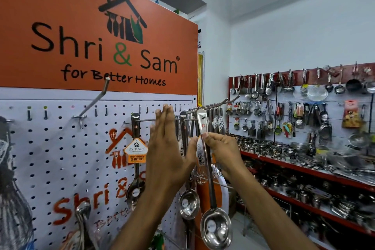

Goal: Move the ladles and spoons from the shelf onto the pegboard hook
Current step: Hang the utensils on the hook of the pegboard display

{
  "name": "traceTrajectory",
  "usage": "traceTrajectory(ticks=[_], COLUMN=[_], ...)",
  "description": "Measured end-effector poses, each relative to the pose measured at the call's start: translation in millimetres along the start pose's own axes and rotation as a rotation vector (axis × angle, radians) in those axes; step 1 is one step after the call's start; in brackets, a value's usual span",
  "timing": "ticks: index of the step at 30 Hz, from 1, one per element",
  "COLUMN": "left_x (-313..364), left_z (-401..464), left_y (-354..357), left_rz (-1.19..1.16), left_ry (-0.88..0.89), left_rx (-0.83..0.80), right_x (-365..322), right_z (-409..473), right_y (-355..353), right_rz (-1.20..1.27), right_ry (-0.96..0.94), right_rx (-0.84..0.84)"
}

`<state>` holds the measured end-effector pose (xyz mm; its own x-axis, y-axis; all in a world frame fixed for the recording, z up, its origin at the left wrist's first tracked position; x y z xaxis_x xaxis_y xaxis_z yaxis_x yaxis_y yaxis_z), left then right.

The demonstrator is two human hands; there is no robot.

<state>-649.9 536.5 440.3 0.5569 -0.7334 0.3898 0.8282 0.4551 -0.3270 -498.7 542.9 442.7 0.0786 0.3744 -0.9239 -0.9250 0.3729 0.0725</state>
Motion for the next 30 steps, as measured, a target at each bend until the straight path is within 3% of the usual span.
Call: traceTrajectory(ticks=[9,15,22,25,30], left_x=[-7.0,-3.5,37.7,70.7,132.9], left_z=[-2.6,-14.7,-62.2,-91.7,-149.4], left_y=[7.8,25.4,90.5,133.1,198.3], left_rz=[0.008,0.113,0.111,0.035,-0.134], left_ry=[0.043,0.0,0.073,0.122,0.246], left_rx=[0.005,0.027,-0.11,-0.253,-0.525], right_x=[13.0,13.5,5.6,18.5,51.5], right_z=[11.7,-5.3,-74.8,-112.0,-185.6], right_y=[9.3,-30.6,-134.1,-192.5,-276.0], right_rz=[-0.143,-0.273,-0.891,-1.195,-1.506], right_ry=[-0.012,-0.076,-0.247,-0.144,0.19], right_rx=[-0.055,0.05,0.511,0.731,0.937])
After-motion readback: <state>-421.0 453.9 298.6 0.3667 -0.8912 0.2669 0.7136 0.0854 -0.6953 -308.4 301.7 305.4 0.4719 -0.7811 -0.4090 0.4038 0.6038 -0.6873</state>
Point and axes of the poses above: each hand's wrist, its own z-axis towards the middle knuckle, its own y-axis out of the palm, x = y × z, the point moved 1 cm from there along z, towards the middle knuckle, and after that the axes turned 1 degree about -z, right-handed, at the moved point
